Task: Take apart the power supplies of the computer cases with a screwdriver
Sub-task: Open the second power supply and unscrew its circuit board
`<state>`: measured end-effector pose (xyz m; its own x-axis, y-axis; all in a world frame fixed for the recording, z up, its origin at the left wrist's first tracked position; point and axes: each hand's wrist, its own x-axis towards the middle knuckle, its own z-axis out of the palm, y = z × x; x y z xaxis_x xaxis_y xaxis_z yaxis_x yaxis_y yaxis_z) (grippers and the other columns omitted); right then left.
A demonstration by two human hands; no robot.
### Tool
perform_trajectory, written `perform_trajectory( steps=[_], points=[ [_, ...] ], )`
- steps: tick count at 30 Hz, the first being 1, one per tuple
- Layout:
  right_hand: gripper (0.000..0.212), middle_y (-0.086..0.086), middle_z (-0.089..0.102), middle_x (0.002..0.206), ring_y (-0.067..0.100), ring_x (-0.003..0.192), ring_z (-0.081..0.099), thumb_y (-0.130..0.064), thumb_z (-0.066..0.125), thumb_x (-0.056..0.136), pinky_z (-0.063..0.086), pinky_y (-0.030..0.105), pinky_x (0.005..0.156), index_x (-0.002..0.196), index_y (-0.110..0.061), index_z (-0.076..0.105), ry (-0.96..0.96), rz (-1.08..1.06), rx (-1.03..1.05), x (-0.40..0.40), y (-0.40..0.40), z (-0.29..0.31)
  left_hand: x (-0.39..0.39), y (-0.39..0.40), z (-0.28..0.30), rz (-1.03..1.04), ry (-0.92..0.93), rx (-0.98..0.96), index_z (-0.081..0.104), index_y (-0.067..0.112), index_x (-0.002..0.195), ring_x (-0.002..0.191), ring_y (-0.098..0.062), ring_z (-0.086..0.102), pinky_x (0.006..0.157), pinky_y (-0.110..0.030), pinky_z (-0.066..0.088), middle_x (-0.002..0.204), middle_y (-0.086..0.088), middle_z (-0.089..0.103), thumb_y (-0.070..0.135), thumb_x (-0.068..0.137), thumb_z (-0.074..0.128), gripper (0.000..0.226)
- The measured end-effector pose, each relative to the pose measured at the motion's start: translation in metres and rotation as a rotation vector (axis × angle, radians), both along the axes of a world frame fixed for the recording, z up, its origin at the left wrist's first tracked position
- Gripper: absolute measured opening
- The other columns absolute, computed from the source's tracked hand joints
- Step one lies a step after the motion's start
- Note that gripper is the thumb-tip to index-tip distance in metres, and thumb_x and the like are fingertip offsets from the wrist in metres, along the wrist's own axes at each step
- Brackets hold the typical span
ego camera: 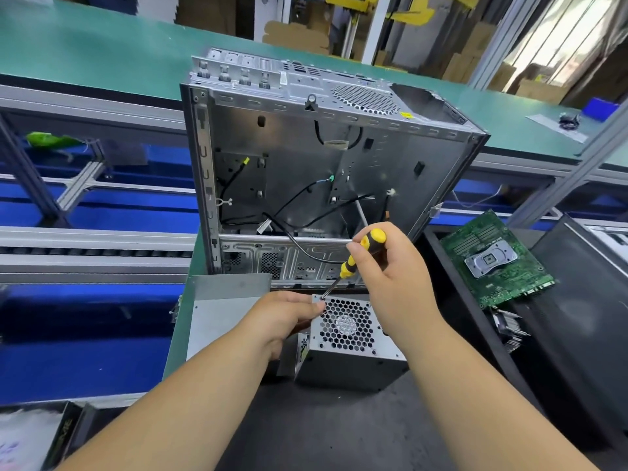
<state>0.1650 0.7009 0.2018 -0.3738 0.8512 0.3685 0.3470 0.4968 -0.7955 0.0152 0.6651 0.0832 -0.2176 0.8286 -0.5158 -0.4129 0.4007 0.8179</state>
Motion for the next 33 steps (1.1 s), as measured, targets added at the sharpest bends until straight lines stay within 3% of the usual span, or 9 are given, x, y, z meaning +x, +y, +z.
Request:
perform_trajectory(
  steps=[6,9,12,14,17,21,25,30,33],
  points=[
    [0.012,-0.01,0.064,0.083,0.0,0.074,0.065,-0.026,0.063,0.097,0.042,0.008,0.063,0.101,-0.032,0.053,-0.112,-0.024,-0.02,0.003,0.008,0.006,-0.003,0.002,0.0,-0.016,-0.003,-0.015,0.067,0.007,0.092,0.097,-0.026,0.067,0.097,-0.036,0.048,0.087,-0.01,0.073,0.007,0.074,0.084,0.025],
    [0.032,-0.009,0.064,0.088,0.007,0.079,0.065,-0.025,0.064,0.096,0.051,0.025,0.068,0.116,-0.039,0.045,-0.226,-0.004,0.019,0.004,0.01,0.016,-0.003,0.004,0.0,-0.019,0.002,-0.025,0.067,0.007,0.091,0.1,-0.028,0.067,0.101,-0.038,0.046,0.094,-0.014,0.072,0.006,0.073,0.085,0.025],
    [0.016,-0.008,0.063,0.089,0.01,0.078,0.06,-0.026,0.059,0.096,0.052,0.038,0.07,0.105,-0.036,0.049,-0.361,0.044,0.09,-0.002,0.01,0.025,-0.004,0.005,0.0,-0.018,0.002,-0.029,0.068,0.005,0.094,0.094,-0.025,0.068,0.096,-0.036,0.049,0.089,-0.012,0.072,0.007,0.071,0.086,0.029],
    [0.007,-0.009,0.056,0.088,0.008,0.078,0.053,-0.038,0.055,0.095,0.047,0.032,0.068,0.096,-0.031,0.053,-0.423,0.037,0.189,-0.007,0.01,0.029,-0.004,0.005,0.0,-0.018,0.007,-0.036,0.068,0.007,0.091,0.101,-0.028,0.068,0.104,-0.04,0.046,0.092,-0.013,0.072,0.008,0.069,0.088,0.03],
    [0.029,-0.007,0.052,0.078,0.011,0.073,0.05,-0.052,0.05,0.092,0.043,0.03,0.063,0.086,-0.024,0.055,-0.477,-0.026,0.294,-0.01,0.012,0.032,-0.005,0.004,-0.001,-0.02,0.015,-0.033,0.068,0.008,0.089,0.11,-0.032,0.065,0.113,-0.047,0.039,0.093,-0.013,0.073,0.012,0.063,0.091,0.035],
    [0.006,-0.01,0.055,0.075,0.009,0.068,0.054,-0.032,0.057,0.098,0.045,0.031,0.06,0.096,-0.027,0.054,-0.446,-0.011,0.206,-0.01,0.016,0.029,-0.004,0.004,0.002,-0.025,0.018,-0.027,0.069,0.008,0.09,0.111,-0.033,0.064,0.113,-0.049,0.037,0.097,-0.014,0.073,0.019,0.05,0.091,0.047],
    [0.01,-0.008,0.057,0.08,0.009,0.065,0.052,-0.021,0.052,0.095,0.04,0.03,0.057,0.099,-0.031,0.049,-0.415,0.016,0.104,-0.006,0.016,0.029,-0.003,0.004,-0.001,-0.023,0.014,-0.029,0.07,0.008,0.09,0.108,-0.03,0.066,0.112,-0.047,0.04,0.094,-0.013,0.074,0.015,0.058,0.092,0.04],
    [0.029,-0.01,0.055,0.06,0.008,0.059,0.051,-0.054,0.049,0.093,0.032,0.028,0.051,0.08,-0.027,0.051,-0.603,-0.074,0.27,-0.007,0.018,0.034,-0.003,0.004,0.002,-0.021,0.009,-0.022,0.07,0.009,0.091,0.115,-0.033,0.063,0.113,-0.048,0.038,0.104,-0.016,0.072,0.022,0.048,0.091,0.05],
    [0.017,-0.014,0.055,0.06,0.003,0.061,0.053,-0.043,0.058,0.096,0.03,0.024,0.051,0.086,-0.031,0.052,-0.561,-0.029,0.191,-0.008,0.023,0.035,-0.004,0.004,0.0,-0.018,-0.003,-0.02,0.069,0.009,0.089,0.115,-0.033,0.062,0.113,-0.05,0.037,0.102,-0.016,0.072,0.019,0.053,0.091,0.043]
  ],
)
